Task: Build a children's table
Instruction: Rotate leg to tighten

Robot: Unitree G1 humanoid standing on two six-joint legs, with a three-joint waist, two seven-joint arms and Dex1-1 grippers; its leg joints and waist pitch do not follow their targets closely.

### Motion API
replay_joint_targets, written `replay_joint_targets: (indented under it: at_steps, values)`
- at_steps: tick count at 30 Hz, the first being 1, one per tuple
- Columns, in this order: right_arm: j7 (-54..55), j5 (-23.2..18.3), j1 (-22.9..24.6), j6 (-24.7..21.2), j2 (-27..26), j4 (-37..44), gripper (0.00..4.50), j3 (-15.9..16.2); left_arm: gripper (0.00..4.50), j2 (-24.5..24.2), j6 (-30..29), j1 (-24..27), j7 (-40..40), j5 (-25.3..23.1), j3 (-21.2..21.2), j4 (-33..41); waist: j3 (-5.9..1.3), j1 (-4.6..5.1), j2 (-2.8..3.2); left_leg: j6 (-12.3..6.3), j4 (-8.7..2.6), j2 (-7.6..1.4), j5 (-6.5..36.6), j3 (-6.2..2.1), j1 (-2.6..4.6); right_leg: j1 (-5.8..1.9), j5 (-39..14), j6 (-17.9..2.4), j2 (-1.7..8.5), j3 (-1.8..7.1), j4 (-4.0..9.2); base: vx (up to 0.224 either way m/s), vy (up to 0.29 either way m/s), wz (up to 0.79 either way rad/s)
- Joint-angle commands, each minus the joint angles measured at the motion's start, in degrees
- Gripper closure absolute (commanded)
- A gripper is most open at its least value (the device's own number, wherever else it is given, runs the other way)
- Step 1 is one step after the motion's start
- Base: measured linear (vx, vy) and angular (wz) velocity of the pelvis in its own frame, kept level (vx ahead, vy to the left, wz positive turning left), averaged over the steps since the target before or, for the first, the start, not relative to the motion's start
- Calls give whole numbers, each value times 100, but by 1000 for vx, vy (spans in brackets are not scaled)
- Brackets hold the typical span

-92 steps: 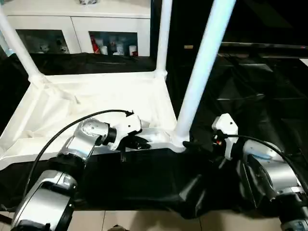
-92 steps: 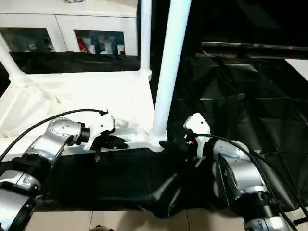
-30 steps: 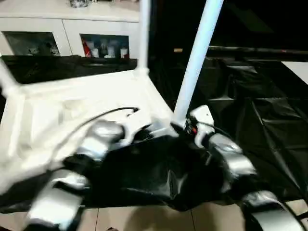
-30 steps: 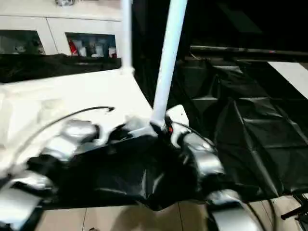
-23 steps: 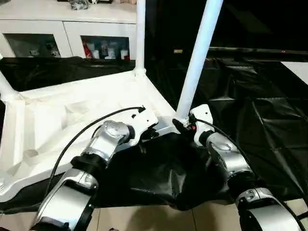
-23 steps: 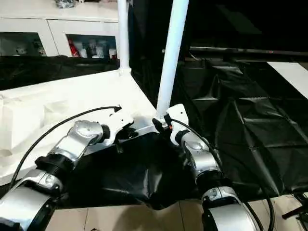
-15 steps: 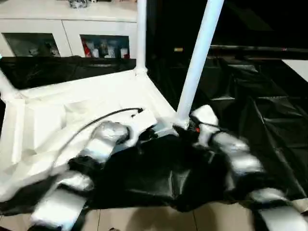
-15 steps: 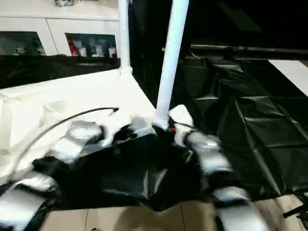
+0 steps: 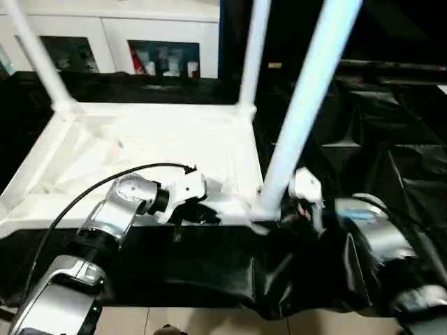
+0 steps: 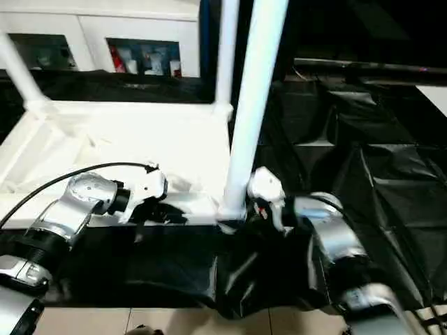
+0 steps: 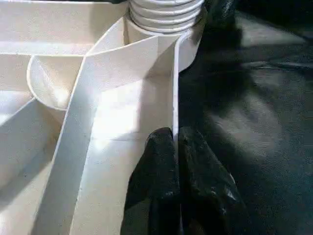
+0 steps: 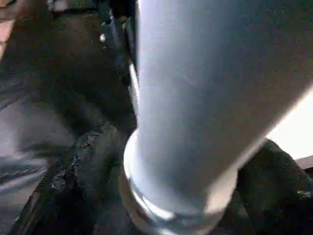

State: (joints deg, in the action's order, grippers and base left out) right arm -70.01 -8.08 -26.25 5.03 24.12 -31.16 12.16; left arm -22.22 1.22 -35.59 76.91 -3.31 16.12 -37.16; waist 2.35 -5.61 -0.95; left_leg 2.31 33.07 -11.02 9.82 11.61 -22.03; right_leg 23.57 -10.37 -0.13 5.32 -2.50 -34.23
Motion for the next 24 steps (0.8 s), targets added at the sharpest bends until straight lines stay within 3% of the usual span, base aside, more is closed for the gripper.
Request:
replay_joint_targets:
  at_steps: [1, 5, 10, 18, 20, 21, 23, 24]
  values:
    - [-134, 8, 62, -73, 33, 163, 81, 98, 450, 60, 70, -20, 146, 176, 59, -64, -305, 17, -66, -336, -372, -268, 1398, -66, 147, -235, -1256, -1277, 288, 178, 368, 0, 0, 0]
    - [-64, -19, 14, -178, -52, 137, 116, 71, 450, 75, 27, -30, 142, 191, 38, -49, -298, 61, -64, -125, -405, -264, 1641, -93, 152, -215, -1571, -1143, 286, 196, 392, 0, 0, 0]
    - [-154, -108, 60, -316, -66, 251, 152, 67, 450, 90, 37, -28, 161, 194, 29, -74, -322, 53, -80, -254, -362, -249, 1301, -72, 134, -236, -1021, -1255, 275, 190, 337, 0, 0, 0]
    - [-30, -28, 267, -345, -153, 289, 180, 141, 450, 117, 51, -18, -180, 64, -17, -140, -312, 41, -75, -255, -367, -253, 1346, -77, 135, -228, -1179, -1224, 280, 186, 352, 0, 0, 0]
    - [197, 43, 266, -352, -224, 193, 181, 119, 450, 149, 36, -35, -382, -2, -35, -186, -303, 49, -78, -209, -379, -251, 1439, -84, 137, -224, -1318, -1197, 288, 189, 370, 0, 0, 0]
    - [1003, 235, 186, -331, -478, -180, 181, -21, 450, 263, -51, -82, -908, -147, -85, -294, -298, 69, -69, -160, -388, -252, 1551, -88, 137, -198, -1487, -1163, 295, 197, 382, 0, 0, 0]
    - [2030, 416, 56, -326, -799, -629, 181, -214, 450, 480, -156, -117, -1481, -214, -178, -377, -255, 133, -62, 44, -428, -238, 1938, -120, 162, -164, -2087, -1050, 312, 193, 449, 0, 0, 0]
    - [2784, 446, -63, -418, -1056, -942, 181, -394, 450, 662, -225, -126, -1890, -298, -192, -410, -241, 210, -85, 280, -468, -222, 2255, -177, 164, -179, -2697, -831, 315, 172, 486, 0, 0, 0]
